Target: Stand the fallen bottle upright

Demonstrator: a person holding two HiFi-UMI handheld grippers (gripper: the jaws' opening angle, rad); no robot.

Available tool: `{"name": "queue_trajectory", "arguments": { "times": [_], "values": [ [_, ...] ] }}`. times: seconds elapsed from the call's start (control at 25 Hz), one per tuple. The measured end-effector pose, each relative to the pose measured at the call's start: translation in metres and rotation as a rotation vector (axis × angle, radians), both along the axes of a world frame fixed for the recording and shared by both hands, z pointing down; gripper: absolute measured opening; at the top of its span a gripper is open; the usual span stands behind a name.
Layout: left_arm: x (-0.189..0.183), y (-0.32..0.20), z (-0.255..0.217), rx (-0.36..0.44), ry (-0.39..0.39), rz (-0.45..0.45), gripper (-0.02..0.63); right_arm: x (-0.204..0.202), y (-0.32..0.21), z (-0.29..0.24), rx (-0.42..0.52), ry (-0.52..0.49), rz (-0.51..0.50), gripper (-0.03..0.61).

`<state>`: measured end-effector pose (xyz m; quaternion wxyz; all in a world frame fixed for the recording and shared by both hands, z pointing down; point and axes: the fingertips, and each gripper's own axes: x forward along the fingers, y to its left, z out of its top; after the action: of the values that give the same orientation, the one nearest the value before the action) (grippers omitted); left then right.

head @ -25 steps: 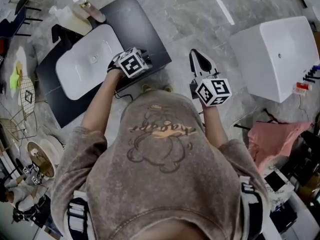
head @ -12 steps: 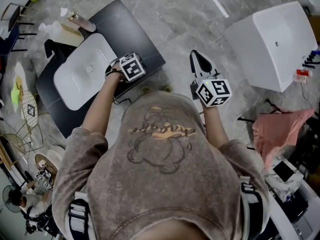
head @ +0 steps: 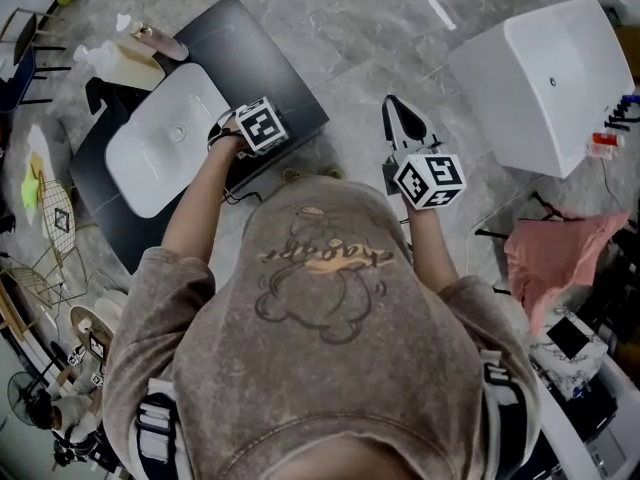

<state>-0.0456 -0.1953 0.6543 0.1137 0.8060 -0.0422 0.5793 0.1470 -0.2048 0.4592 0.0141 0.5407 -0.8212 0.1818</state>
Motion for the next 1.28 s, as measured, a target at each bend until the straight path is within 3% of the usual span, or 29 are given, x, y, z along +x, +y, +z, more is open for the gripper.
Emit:
{"name": "queue_trajectory", "arguments": {
  "times": [0.2, 0.4, 0.92, 1.28],
  "values": [
    [-0.004, 0.002, -0.01, -0.029, 0.032, -0.037, 0.19, -0.001, 0.0, 0.001, -0.003, 0.002, -0.004, -0.003],
    [-0.003, -0.011, -0.025, 0.033, 0.086, -0.103, 0.137, -0.006, -0.002, 0.001, -0.001, 0.0, -0.018, -0.003],
    [0.004, -0.021, -0.055, 0.091, 0.231, -0.163, 0.124, -0.013, -0.005, -0.003, 0.006, 0.01, -0.031, -0.003],
    [0.01, -0.038, -0.081, 0.208, 0.383, -0.234, 0.12, -0.02, -0.01, -0.006, 0.011, 0.02, -0.048, -0.003]
  ]
}}
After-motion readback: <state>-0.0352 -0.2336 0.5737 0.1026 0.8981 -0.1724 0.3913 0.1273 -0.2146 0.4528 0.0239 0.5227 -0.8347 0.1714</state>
